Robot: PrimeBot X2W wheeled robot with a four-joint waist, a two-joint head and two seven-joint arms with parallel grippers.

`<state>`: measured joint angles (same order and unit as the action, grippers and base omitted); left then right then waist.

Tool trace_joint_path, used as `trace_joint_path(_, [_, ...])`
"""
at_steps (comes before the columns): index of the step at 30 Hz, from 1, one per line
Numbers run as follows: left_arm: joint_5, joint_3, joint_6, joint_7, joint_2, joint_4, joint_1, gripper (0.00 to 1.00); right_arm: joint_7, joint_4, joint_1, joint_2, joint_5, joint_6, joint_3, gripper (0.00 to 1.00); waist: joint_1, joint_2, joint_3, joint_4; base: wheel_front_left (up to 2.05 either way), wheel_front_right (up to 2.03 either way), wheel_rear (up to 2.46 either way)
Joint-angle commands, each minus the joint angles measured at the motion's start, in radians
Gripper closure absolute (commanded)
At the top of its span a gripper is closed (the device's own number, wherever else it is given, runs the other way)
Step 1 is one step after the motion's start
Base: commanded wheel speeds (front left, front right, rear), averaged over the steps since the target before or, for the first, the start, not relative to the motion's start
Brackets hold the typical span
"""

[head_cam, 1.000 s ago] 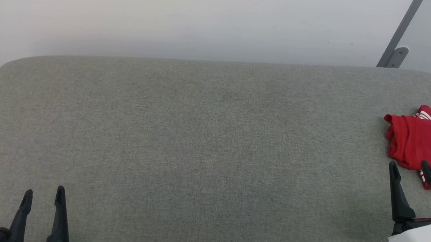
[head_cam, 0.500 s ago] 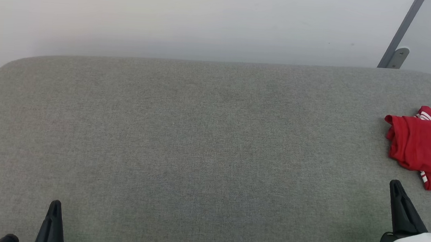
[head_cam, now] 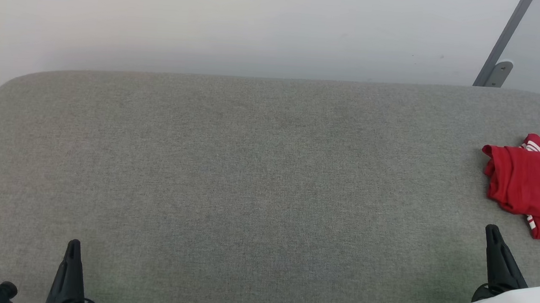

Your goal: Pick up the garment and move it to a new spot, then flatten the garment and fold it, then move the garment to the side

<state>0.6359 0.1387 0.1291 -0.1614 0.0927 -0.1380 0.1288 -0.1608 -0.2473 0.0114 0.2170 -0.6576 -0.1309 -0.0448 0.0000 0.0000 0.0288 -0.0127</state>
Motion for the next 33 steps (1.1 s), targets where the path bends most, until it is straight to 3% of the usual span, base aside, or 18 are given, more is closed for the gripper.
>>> trace_joint_path(1, [0.044,0.001,0.001,0.011,0.004,0.008,-0.028,1.00,0.010,0.014,0.030,0.000,-0.041,0.000,-0.009,1.00,0.0000,0.0000,0.000,0.000,0.00,0.00,0.00])
trace_joint_path(33, [0.434,-0.010,0.001,0.123,-0.014,-0.039,-0.120,1.00,0.122,0.011,0.061,-0.070,-0.425,0.000,-0.036,1.00,0.0000,0.0000,-0.008,0.004,0.00,0.00,0.00])
